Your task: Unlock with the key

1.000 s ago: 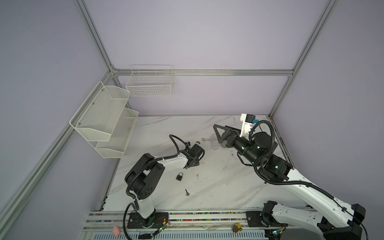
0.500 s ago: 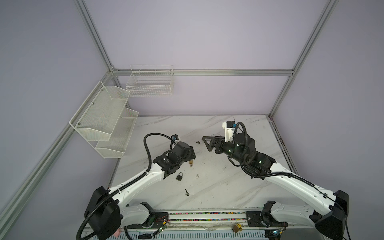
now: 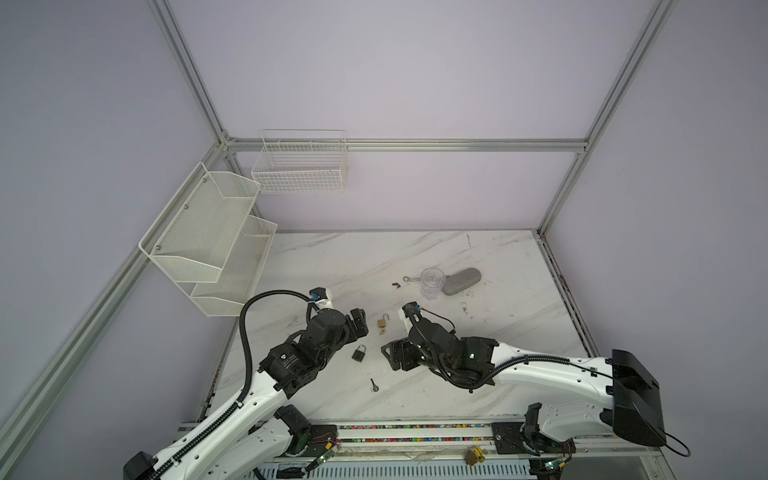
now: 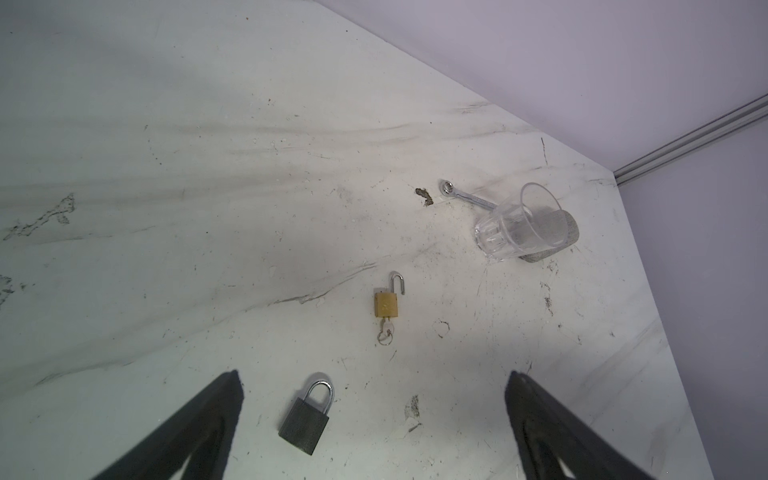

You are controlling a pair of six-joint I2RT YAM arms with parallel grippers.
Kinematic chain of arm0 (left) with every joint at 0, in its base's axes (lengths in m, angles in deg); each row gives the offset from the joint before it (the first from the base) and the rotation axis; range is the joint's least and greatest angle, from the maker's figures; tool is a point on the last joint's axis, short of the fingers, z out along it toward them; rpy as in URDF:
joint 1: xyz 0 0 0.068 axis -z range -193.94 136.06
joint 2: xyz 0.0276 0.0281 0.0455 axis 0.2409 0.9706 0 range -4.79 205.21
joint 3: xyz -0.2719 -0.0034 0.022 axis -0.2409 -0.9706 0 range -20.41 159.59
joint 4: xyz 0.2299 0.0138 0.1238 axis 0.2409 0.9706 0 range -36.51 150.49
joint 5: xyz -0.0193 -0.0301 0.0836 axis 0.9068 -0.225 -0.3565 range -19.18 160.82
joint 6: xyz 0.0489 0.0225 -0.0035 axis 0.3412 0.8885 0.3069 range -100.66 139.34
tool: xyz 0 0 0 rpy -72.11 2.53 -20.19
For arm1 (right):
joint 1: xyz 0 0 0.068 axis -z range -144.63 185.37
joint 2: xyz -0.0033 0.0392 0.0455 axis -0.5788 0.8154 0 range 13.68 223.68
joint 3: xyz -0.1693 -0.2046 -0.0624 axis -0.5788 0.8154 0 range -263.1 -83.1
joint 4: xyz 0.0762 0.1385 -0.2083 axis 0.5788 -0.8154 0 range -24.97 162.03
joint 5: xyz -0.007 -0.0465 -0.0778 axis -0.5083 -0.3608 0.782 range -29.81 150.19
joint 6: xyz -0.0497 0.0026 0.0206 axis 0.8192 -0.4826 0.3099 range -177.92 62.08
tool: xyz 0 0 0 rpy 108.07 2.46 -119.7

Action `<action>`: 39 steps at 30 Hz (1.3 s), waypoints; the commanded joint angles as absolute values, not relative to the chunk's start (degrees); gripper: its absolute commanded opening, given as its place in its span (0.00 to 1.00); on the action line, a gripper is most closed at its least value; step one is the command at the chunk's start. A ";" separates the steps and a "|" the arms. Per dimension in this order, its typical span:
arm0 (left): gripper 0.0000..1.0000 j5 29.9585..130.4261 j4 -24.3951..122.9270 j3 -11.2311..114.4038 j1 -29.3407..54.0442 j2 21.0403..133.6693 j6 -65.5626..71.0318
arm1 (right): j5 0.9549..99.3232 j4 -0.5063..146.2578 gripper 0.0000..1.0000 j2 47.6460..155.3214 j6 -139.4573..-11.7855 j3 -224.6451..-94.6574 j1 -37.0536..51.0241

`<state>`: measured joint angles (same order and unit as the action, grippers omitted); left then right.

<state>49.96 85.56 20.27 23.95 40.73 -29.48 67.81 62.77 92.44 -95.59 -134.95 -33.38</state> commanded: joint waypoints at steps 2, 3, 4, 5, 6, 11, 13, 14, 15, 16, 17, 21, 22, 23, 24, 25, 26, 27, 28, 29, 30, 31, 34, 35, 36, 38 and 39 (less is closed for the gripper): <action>1.00 50.63 88.53 15.98 23.59 36.95 -31.99 | 72.28 63.05 0.77 95.83 -101.29 -134.06 -37.70; 1.00 50.56 89.17 15.49 23.59 35.77 -32.88 | 72.99 63.19 0.76 96.75 -101.74 -134.24 -39.04; 1.00 50.27 89.95 15.05 23.59 34.71 -33.80 | 73.76 63.47 0.76 97.58 -102.22 -134.25 -40.29; 1.00 50.06 90.45 14.72 23.59 33.73 -34.49 | 74.24 63.82 0.76 98.41 -102.59 -134.28 -41.25; 1.00 49.83 91.09 14.33 23.59 32.58 -35.06 | 74.47 64.27 0.76 99.38 -103.11 -134.34 -42.21; 1.00 48.13 94.98 13.43 23.59 28.37 -37.38 | 77.24 64.32 0.75 104.43 -104.58 -136.09 -46.43; 1.00 47.62 96.28 13.51 23.59 27.34 -38.12 | 78.87 64.36 0.75 106.49 -104.83 -137.02 -47.70; 1.00 47.46 96.56 13.43 23.55 26.98 -38.29 | 79.46 64.57 0.75 107.47 -104.84 -137.44 -48.05; 1.00 47.36 96.83 13.42 23.55 26.60 -38.40 | 79.90 64.64 0.75 108.60 -104.82 -137.90 -48.34; 1.00 47.20 97.12 13.50 23.58 26.33 -38.49 | 80.35 64.44 0.75 109.54 -104.81 -138.54 -48.55; 1.00 47.01 97.38 13.64 23.57 26.16 -38.73 | 81.02 64.07 0.75 110.38 -104.83 -139.15 -48.80; 1.00 46.25 97.87 13.70 23.56 25.40 -39.19 | 84.18 62.71 0.78 113.17 -104.85 -141.50 -49.80; 1.00 46.08 97.92 13.60 23.52 25.44 -39.19 | 84.38 62.65 0.79 114.04 -104.84 -142.00 -49.80; 1.00 46.05 98.06 13.62 23.53 25.52 -39.27 | 84.57 62.49 0.79 114.88 -104.73 -142.47 -49.88; 1.00 45.88 98.40 13.68 23.59 25.63 -39.56 | 85.09 61.83 0.80 115.88 -104.72 -143.20 -49.89; 1.00 45.70 98.68 13.77 23.51 25.64 -39.80 | 85.93 60.95 0.80 116.76 -104.82 -143.89 -50.05; 1.00 45.46 98.74 13.69 23.50 25.56 -39.97 | 86.52 60.39 0.81 117.50 -104.92 -144.32 -50.14; 1.00 45.35 98.70 13.60 23.50 25.41 -40.07 | 87.03 59.77 0.81 118.10 -104.95 -144.69 -50.23; 1.00 45.25 98.70 13.47 23.52 25.36 -40.29 | 87.24 59.72 0.82 118.54 -105.06 -144.82 -50.24; 1.00 45.22 98.54 13.36 23.52 25.36 -40.34 | 87.32 59.72 0.82 119.00 -104.99 -144.87 -50.24; 1.00 45.22 98.49 13.29 23.52 25.40 -40.38 | 87.35 59.57 0.82 119.42 -105.08 -144.89 -50.26; 1.00 45.24 98.49 13.25 23.55 25.44 -40.53 | 87.43 59.41 0.82 119.91 -105.17 -144.97 -50.32; 1.00 45.03 98.34 12.97 23.51 25.53 -40.69 | 87.87 58.95 0.83 121.14 -105.55 -144.90 -50.37; 1.00 44.97 98.34 12.91 23.55 25.61 -40.77 | 88.05 58.61 0.84 121.55 -105.93 -144.80 -50.41; 1.00 44.94 98.20 12.82 23.52 25.62 -40.90 | 88.12 58.28 0.84 121.89 -106.41 -144.71 -50.41; 1.00 45.05 97.98 12.81 23.54 25.64 -40.93 | 88.90 57.67 0.84 121.92 -106.44 -144.62 -50.41; 1.00 45.13 97.91 12.81 23.50 25.69 -40.92 | 89.36 57.29 0.84 121.82 -106.28 -144.43 -50.41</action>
